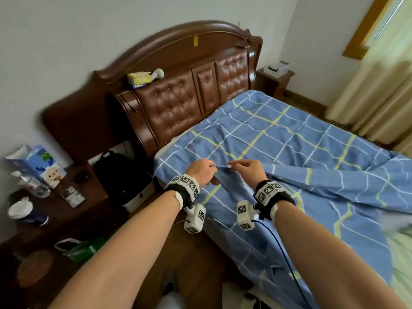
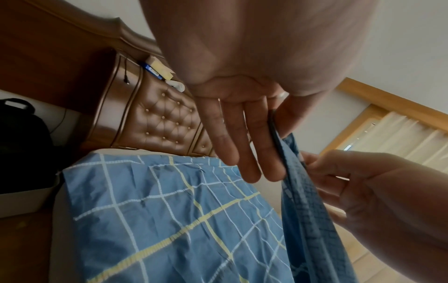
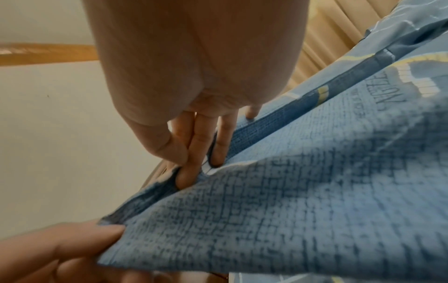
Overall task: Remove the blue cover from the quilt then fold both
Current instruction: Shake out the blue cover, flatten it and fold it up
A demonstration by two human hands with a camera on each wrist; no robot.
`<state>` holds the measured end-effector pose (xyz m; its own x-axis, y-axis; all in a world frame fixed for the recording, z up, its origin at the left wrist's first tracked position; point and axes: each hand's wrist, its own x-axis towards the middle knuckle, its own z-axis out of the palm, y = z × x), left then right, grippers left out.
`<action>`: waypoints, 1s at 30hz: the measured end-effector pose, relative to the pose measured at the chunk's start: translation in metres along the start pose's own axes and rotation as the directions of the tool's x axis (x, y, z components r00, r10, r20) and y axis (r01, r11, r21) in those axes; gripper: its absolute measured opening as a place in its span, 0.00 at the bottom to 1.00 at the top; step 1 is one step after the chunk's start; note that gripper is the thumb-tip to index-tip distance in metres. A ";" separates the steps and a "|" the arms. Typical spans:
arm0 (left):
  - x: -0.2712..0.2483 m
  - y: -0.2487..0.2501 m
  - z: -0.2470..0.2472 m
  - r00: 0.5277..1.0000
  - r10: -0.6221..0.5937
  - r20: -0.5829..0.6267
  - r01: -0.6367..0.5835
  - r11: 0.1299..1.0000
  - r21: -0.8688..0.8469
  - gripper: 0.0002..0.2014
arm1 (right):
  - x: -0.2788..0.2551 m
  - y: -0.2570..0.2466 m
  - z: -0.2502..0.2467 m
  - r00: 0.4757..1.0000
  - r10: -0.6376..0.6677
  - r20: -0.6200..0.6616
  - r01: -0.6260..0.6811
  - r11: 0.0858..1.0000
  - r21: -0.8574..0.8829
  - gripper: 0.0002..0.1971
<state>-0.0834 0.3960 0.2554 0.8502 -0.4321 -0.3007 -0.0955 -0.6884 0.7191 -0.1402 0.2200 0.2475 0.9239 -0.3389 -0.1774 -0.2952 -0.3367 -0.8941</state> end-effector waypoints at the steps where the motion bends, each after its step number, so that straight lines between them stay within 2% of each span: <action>1: 0.014 -0.013 -0.022 1.000 -0.015 0.012 0.015 1.000 -0.023 0.13 | 0.018 -0.013 0.019 1.000 0.003 0.006 -0.003 1.000 -0.011 0.11; 6: 0.102 -0.095 -0.118 0.991 -0.122 0.048 0.127 0.987 -0.102 0.14 | 0.120 -0.065 0.121 0.995 0.013 0.102 -0.001 0.993 -0.116 0.09; 9: 0.127 -0.135 -0.146 0.983 -0.174 0.065 0.179 0.980 -0.087 0.14 | 0.165 -0.074 0.167 0.983 0.027 0.180 0.005 0.985 -0.174 0.07; 14: 0.197 -0.213 -0.185 0.938 -0.331 0.105 0.341 0.934 -0.103 0.10 | 0.266 -0.058 0.264 0.936 0.125 0.328 -0.030 0.959 -0.281 0.06; 16: 0.233 -0.241 -0.199 0.927 -0.366 0.079 0.372 0.925 -0.075 0.11 | 0.312 -0.042 0.302 0.919 0.144 0.366 -0.031 0.954 -0.298 0.06; 21: 0.321 -0.318 -0.209 0.879 -0.475 0.042 0.476 0.879 -0.022 0.10 | 0.400 -0.014 0.375 0.886 0.187 0.425 -0.023 0.932 -0.362 0.07; 26: 0.400 -0.394 -0.199 0.810 -0.573 0.123 0.575 0.818 0.027 0.10 | 0.470 0.025 0.432 0.850 0.279 0.446 -0.050 0.887 -0.460 0.08; 30: 0.454 -0.461 -0.185 0.782 -0.603 0.158 0.599 0.797 0.081 0.09 | 0.516 0.060 0.484 0.823 0.347 0.450 -0.069 0.847 -0.526 0.09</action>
<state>0.4423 0.6254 -0.0962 0.6405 -0.0146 -0.7678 0.3907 -0.8546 0.3421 0.4369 0.4497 -0.0966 0.7674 -0.0002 -0.6412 -0.4423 -0.7242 -0.5291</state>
